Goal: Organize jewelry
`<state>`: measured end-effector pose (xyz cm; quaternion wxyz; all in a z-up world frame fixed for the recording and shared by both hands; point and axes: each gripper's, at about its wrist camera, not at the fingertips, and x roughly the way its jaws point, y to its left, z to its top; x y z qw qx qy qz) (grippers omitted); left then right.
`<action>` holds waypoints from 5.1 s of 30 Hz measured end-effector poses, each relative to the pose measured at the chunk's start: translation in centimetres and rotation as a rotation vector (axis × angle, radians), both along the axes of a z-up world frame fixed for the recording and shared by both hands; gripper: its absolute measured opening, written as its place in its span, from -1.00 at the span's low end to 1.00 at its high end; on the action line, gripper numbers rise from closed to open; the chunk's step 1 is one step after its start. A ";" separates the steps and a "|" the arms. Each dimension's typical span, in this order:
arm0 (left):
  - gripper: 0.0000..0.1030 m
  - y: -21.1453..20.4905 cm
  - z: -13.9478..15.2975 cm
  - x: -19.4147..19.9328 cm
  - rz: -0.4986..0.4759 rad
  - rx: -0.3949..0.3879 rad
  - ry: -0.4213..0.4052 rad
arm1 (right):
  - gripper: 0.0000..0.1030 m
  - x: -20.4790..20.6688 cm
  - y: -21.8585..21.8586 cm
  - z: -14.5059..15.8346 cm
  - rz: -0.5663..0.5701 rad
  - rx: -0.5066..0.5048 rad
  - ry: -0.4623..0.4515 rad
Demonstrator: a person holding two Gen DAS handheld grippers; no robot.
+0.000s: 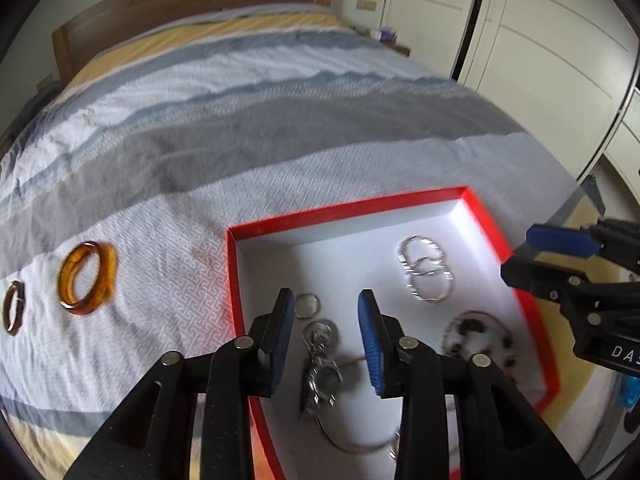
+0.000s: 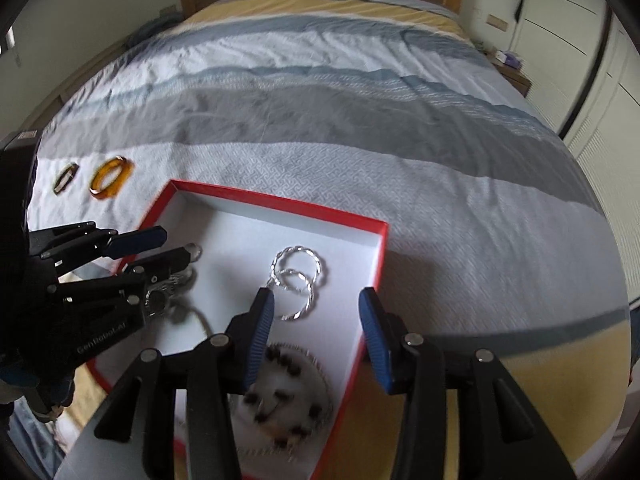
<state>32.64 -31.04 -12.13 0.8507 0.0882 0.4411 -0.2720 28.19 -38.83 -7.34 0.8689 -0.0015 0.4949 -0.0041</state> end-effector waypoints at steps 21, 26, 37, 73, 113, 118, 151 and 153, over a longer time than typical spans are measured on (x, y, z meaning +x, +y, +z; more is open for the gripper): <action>0.08 12.6 10.2 -14.6 0.125 -0.017 -0.188 | -0.10 -15.3 7.7 7.9 -0.064 0.153 -0.174; 0.08 15.5 11.9 -18.0 0.154 -0.032 -0.233 | -0.09 -17.7 10.6 9.5 -0.033 0.166 -0.213; 0.10 21.5 15.3 -24.6 0.234 -0.053 -0.364 | -0.06 -22.0 16.0 12.2 0.003 0.194 -0.294; 0.40 28.1 20.6 -34.2 0.386 -0.107 -0.602 | 0.03 -29.3 23.4 17.3 0.136 0.136 -0.481; 0.30 38.1 0.2 10.7 0.585 0.056 -0.095 | 0.03 13.1 25.5 -0.8 0.150 0.126 -0.031; 0.24 38.1 -3.0 13.1 0.566 0.107 -0.063 | 0.01 15.9 25.5 -4.5 0.143 0.136 0.028; -0.83 34.8 -4.3 12.2 0.527 0.107 -0.028 | -0.82 15.9 26.5 -7.2 0.169 0.079 0.023; -0.83 34.8 -3.6 11.2 0.532 0.105 -0.028 | -0.82 14.7 26.1 -6.2 0.154 0.094 0.005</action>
